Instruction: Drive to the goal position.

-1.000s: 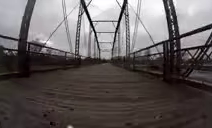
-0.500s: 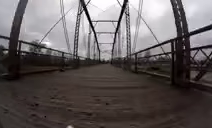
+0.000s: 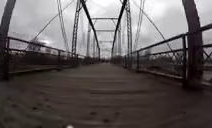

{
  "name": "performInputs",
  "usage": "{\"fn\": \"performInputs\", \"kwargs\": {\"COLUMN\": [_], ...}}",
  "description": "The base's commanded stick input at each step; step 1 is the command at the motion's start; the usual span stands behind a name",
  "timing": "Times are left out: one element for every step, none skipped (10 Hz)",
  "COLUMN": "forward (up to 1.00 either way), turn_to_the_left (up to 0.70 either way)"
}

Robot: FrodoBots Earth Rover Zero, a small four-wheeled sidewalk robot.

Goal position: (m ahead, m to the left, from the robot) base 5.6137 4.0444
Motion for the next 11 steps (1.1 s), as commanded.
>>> {"fn": "performInputs", "kwargs": {"forward": [1.00, 1.00, 1.00, 1.00, 1.00, 1.00, 1.00, 1.00, 1.00, 1.00, 1.00], "turn_to_the_left": [0.00, 0.00, 0.00, 0.00, 0.00, 0.00, 0.00, 0.00, 0.00, 0.00, 0.00]}}
